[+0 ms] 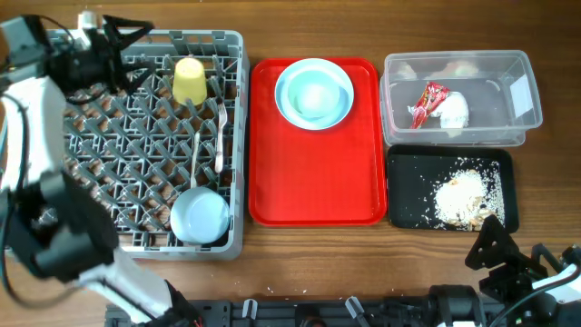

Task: Sort waste into correct bins and load items into the dishwasher rack
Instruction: 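Reach the left gripper to the pale green bowl and grasp its rim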

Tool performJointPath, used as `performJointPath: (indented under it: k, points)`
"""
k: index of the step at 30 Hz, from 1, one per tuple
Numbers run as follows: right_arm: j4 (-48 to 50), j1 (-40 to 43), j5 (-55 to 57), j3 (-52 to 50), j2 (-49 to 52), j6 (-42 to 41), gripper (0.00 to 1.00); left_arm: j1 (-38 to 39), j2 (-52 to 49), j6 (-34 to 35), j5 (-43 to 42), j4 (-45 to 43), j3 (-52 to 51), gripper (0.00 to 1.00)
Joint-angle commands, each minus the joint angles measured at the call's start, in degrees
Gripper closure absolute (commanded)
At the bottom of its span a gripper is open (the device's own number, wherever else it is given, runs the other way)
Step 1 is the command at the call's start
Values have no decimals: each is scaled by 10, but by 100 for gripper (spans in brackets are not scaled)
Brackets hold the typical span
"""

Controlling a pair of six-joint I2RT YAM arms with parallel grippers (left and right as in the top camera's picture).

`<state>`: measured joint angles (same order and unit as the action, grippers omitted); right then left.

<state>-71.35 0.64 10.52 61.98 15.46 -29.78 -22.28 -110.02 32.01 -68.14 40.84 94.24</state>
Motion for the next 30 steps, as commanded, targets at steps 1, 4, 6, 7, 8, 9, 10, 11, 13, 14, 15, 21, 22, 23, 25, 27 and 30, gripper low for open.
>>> performJointPath:
  k: [1,4,6,7,8,9,10,11,13,14,15,21,22,23,25,27,30]
  points:
    - [1,2,5,-2,-3,-4,0,17,135,-3,178,56,2,0]
    - [1,2,6,-2,-3,-4,0,56,175,-3,226,76,2,0]
    - [1,2,5,-2,-3,-4,0,108,175,-16,227,71,2,27]
    - [1,2,5,-2,-3,-4,0,142,170,-30,236,64,2,67]
    - [1,2,5,-2,-3,-4,0,185,164,-31,274,59,2,69]
    - [1,2,5,-2,-3,-4,0,225,158,-31,326,53,2,69]
    - [1,2,5,-2,-3,-4,1,269,151,-31,387,45,2,69]
    - [1,2,6,-2,-3,-4,0,335,136,-39,480,26,2,71]
    - [1,2,5,-2,-3,-4,0,436,104,-112,583,-24,2,74]
    - [1,2,5,-2,-3,-4,0,480,86,-135,622,-51,2,72]
    - [1,2,5,-2,-3,-4,0,520,65,-145,659,-76,2,70]
    - [1,2,5,-2,-3,-4,0,663,-92,-151,866,-165,2,66]
    - [1,2,6,-2,-3,-4,0,665,-110,-151,878,-170,2,65]
    - [1,2,5,-2,-3,-4,0,665,-129,-151,878,-174,2,64]
    - [1,2,5,-2,-3,-4,0,657,-154,-151,878,-178,2,64]
    - [1,2,5,-2,-3,-4,0,646,-163,-151,878,-177,2,64]
    - [1,2,5,-2,-3,-4,0,630,-163,-151,877,-177,2,64]
